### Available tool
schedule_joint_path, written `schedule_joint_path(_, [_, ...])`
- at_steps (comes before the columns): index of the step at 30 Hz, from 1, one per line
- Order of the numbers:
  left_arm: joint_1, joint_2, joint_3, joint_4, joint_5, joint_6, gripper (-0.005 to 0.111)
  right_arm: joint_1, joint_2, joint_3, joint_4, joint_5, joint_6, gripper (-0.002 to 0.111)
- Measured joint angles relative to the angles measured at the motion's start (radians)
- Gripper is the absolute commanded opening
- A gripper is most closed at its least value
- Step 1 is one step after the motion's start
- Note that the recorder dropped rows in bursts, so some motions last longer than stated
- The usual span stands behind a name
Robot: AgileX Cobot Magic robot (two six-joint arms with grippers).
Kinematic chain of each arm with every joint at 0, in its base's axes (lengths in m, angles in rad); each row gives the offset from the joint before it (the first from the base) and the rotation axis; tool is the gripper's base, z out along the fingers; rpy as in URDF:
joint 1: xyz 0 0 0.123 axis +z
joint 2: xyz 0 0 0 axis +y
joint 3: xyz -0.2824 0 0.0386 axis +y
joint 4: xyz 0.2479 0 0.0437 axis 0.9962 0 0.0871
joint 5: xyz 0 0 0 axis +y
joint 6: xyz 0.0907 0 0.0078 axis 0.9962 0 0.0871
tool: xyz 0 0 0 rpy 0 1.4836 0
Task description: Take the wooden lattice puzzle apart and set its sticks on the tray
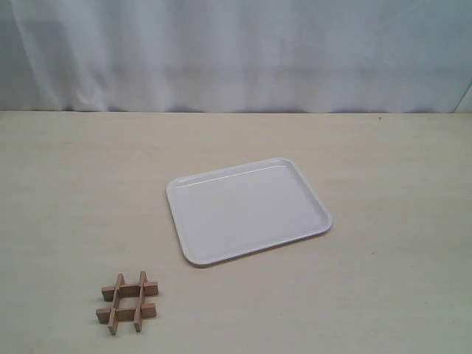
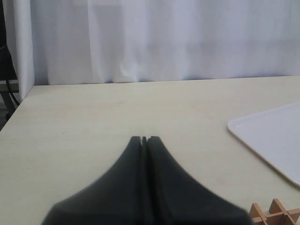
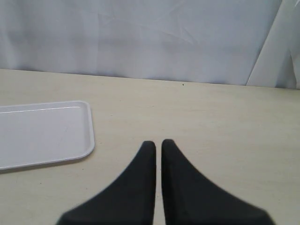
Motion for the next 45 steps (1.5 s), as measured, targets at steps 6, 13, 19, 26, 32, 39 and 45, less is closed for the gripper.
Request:
schedule_joint_path(6, [0.000, 0.000, 0.000, 0.000, 0.000, 0.000, 0.000, 0.000, 0.000, 0.000, 0.000, -0.003, 0.000, 0.004])
schedule_joint_path(13, [0.000, 0.000, 0.000, 0.000, 0.000, 0.000, 0.000, 0.000, 0.000, 0.000, 0.209, -0.072, 0.035, 0.004])
schedule_joint_path(19, [0.000, 0.000, 0.000, 0.000, 0.000, 0.000, 0.000, 0.000, 0.000, 0.000, 0.646, -0.193, 0.078, 0.004])
schedule_joint_path(26, [0.000, 0.000, 0.000, 0.000, 0.000, 0.000, 0.000, 0.000, 0.000, -0.005, 0.852, -0.246, 0.077, 0.004])
schedule_joint_path(32, [0.000, 0.000, 0.000, 0.000, 0.000, 0.000, 0.000, 0.000, 0.057, -0.176, 0.856, -0.121, -0.122, 0.004])
schedule_joint_path(39, [0.000, 0.000, 0.000, 0.000, 0.000, 0.000, 0.000, 0.000, 0.460, -0.407, 0.868, 0.066, -0.300, 0.004])
schedule_joint_path(45, [0.000, 0.000, 0.000, 0.000, 0.000, 0.000, 0.000, 0.000, 0.809, -0.635, 0.894, 0.369, -0.393, 0.004])
